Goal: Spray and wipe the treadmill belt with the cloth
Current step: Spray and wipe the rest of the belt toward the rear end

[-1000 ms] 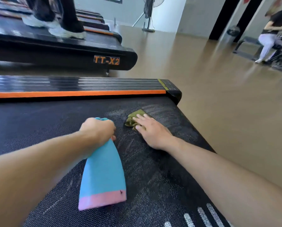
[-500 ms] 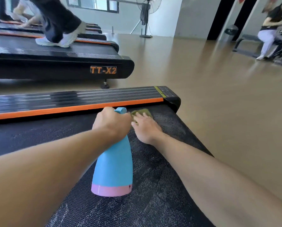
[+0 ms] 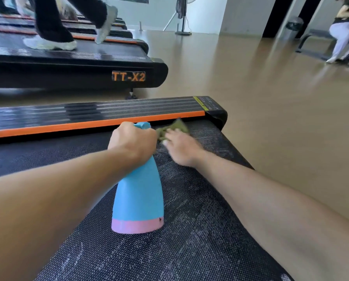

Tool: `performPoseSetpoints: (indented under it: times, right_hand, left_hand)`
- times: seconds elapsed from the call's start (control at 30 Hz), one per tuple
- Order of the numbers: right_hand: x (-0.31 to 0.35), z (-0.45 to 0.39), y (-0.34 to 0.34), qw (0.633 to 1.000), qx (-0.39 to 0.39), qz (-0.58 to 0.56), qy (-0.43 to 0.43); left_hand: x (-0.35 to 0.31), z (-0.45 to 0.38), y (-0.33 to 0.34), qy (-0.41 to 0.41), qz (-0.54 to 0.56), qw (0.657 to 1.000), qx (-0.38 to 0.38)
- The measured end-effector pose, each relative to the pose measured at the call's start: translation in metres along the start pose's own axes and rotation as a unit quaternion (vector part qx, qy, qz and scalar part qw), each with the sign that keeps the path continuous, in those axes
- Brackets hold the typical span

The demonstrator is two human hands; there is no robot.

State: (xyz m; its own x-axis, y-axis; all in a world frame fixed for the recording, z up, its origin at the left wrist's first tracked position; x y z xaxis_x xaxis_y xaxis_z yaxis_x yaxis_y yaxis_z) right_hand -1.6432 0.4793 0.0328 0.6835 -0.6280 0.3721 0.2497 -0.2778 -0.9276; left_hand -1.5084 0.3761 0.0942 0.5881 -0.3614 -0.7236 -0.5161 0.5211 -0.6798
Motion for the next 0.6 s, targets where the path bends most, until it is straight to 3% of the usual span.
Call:
performPoseSetpoints:
  times: [0.07,0.13,0.2,0.27,0.33,0.47,0.6]
  right_hand:
    - [0.039,0.006,0.019,0.995,0.057,-0.024,-0.081]
    - [0.037,-0.003,0.024,0.990,0.091,-0.034,-0.101]
    - [0.006,-0.018,0.015,0.998,0.060,-0.022,-0.012]
    - [-0.028,-0.022,-0.001,0.992,-0.029,0.027,0.118]
    - [-0.020,-0.020,-0.001,0.982,-0.065,0.042,0.174]
    - [0.062,-0.012,0.035,0.993,0.017,-0.004,0.117]
    - [0.126,0.028,0.045,0.981,0.083,-0.113,0.136]
  left_hand:
    - [0.004,0.003,-0.014,0.010,0.022,1.000,-0.005]
    - [0.016,0.004,-0.039,0.015,0.069,0.997,-0.001]
    - [0.037,-0.002,-0.074,0.007,0.130,0.991,-0.011]
    - [0.058,-0.008,-0.110,0.006,0.118,0.991,-0.054]
    - [0.077,-0.011,-0.143,0.015,0.083,0.993,-0.088]
    - [0.113,-0.005,-0.193,0.014,0.038,0.993,-0.114]
    - [0.144,0.004,-0.218,0.006,0.045,0.992,-0.120]
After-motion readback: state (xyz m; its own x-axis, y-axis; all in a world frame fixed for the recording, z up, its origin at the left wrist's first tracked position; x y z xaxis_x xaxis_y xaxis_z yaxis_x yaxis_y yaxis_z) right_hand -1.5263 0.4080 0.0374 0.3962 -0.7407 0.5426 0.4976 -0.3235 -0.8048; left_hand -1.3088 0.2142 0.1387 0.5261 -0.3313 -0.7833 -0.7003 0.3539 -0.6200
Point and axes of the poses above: each hand's wrist, its own z-axis away from the middle knuckle, its own y-axis out of the palm, x = y × z, the point moved 7 cm from there along -z, towards the middle knuckle, and after that the axes turned 5 degrees about -z, right-handed, at the moved point
